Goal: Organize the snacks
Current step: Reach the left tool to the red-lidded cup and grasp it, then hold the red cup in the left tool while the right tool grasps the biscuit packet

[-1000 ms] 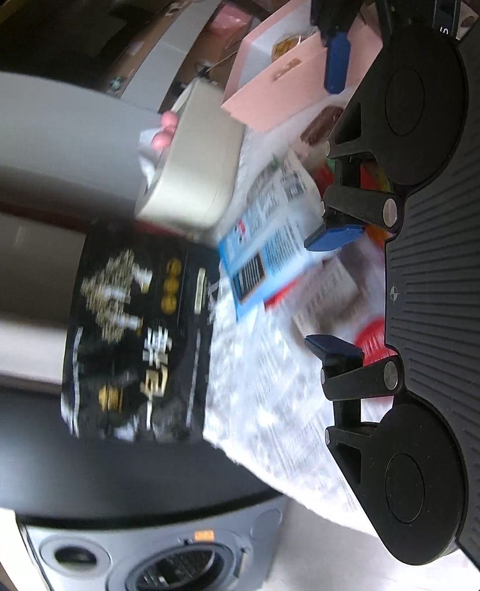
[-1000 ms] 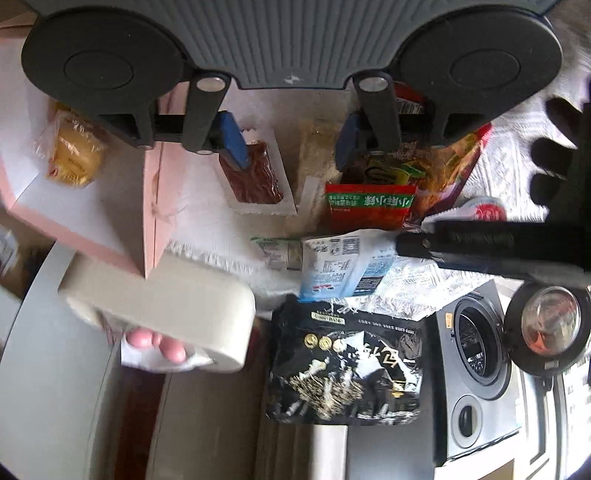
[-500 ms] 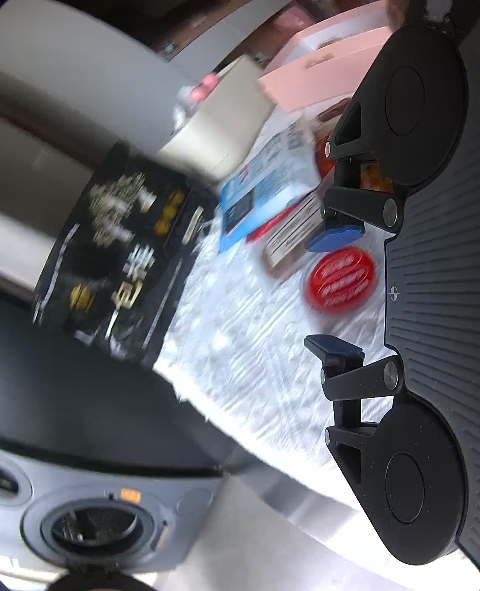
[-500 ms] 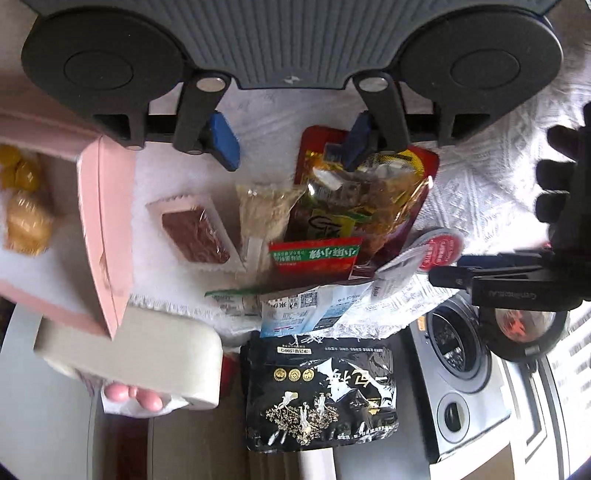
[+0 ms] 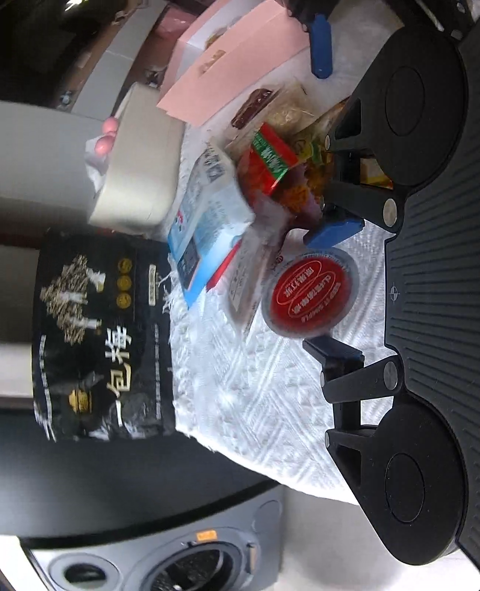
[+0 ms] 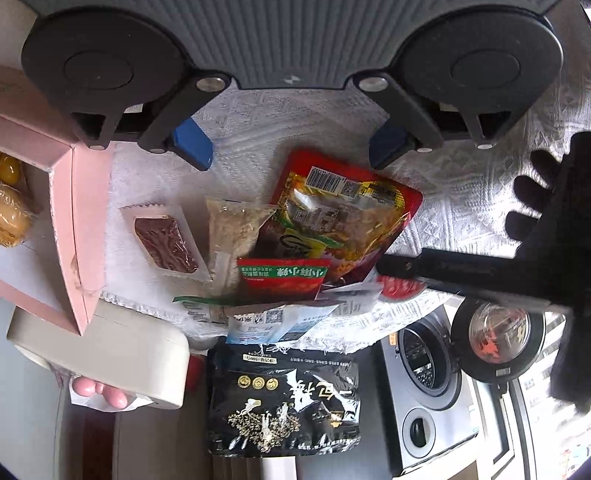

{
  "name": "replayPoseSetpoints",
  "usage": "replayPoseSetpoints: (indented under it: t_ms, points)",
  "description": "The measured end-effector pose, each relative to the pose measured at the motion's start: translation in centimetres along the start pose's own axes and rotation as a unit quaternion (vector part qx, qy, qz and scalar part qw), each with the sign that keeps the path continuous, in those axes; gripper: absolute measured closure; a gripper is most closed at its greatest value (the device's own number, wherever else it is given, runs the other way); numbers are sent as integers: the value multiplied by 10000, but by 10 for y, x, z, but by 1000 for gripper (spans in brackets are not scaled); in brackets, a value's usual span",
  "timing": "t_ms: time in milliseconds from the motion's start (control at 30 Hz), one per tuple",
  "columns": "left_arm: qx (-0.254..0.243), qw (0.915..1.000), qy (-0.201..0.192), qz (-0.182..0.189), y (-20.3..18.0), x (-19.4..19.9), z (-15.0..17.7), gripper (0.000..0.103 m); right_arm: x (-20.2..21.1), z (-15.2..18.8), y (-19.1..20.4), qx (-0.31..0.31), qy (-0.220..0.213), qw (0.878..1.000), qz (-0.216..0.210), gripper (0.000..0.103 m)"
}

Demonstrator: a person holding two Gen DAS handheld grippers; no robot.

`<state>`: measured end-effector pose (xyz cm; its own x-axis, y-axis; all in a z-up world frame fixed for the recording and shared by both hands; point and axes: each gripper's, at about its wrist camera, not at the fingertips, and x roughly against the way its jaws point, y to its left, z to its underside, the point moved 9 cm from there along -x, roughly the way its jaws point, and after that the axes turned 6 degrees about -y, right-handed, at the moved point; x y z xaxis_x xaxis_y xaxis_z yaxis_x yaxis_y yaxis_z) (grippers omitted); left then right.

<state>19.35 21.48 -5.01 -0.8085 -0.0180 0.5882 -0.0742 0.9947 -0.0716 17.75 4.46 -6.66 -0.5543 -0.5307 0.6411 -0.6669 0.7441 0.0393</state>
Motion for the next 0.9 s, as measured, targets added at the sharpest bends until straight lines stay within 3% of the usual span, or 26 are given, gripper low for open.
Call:
replayPoseSetpoints:
  t_ms: [133,233,400,467,567,667,767,833,900]
  points:
    - [-314,9994,-111,-54,-4,-1,2,43,0,1,2,132,-29,9999,5,10]
    - [-180,9997,-109,-103,4,3,3,43,0,1,2,140,-52,9999,6,10]
    - [148,9973,24,-718,39,15,6,43,1,2,2,120,-64,9999,1,10]
    - [445,9959,41,-792,50,25,6,43,1,1,2,123,-58,9999,12,10]
    - [871,9948,-69,-515,52,42,0,45,6,-1,2,156,-24,9999,-18,13]
    - [1194,9925,-177,212,38,52,-9,44,23,-9,1,162,-280,9995,-67,14]
    - [1125,9910,-355,639,21,60,-21,45,37,-12,-2,194,-435,9989,-18,14]
    - [979,9927,-475,526,16,63,-26,45,42,-11,-2,176,-449,9988,-17,14]
    - [939,9941,-526,147,22,63,-27,45,46,-11,-1,188,-477,9987,-33,14]
